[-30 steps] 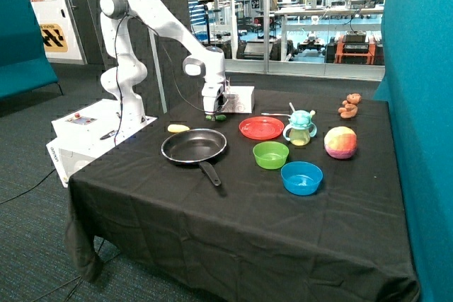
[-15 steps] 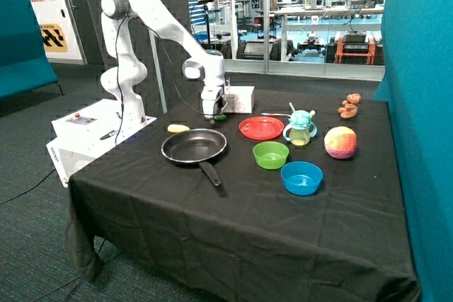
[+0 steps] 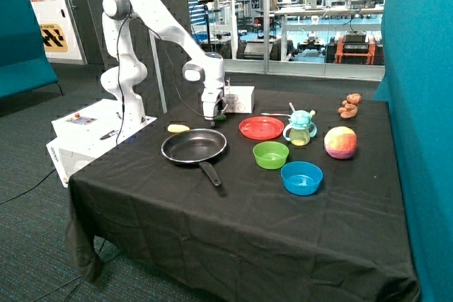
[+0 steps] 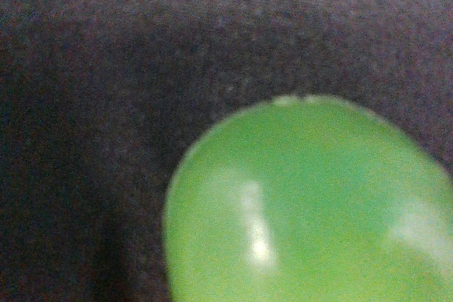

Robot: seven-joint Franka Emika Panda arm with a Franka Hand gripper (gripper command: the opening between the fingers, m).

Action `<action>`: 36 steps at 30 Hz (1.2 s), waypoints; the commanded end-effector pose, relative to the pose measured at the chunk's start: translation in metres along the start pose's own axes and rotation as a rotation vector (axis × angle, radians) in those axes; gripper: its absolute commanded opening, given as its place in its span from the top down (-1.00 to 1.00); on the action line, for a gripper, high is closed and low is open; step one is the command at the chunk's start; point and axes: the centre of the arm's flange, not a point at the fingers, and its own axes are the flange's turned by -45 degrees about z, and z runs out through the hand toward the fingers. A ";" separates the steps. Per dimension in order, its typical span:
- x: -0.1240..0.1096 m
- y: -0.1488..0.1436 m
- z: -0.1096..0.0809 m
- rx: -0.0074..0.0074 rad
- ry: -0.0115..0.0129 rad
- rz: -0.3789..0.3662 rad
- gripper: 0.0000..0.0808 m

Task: Cook the vegetables

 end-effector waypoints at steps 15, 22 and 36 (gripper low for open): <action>-0.003 0.002 0.003 -0.0008 -0.0006 0.054 1.00; -0.004 -0.001 0.005 -0.0008 -0.0006 0.045 1.00; -0.004 -0.006 0.006 -0.0008 -0.0006 0.032 1.00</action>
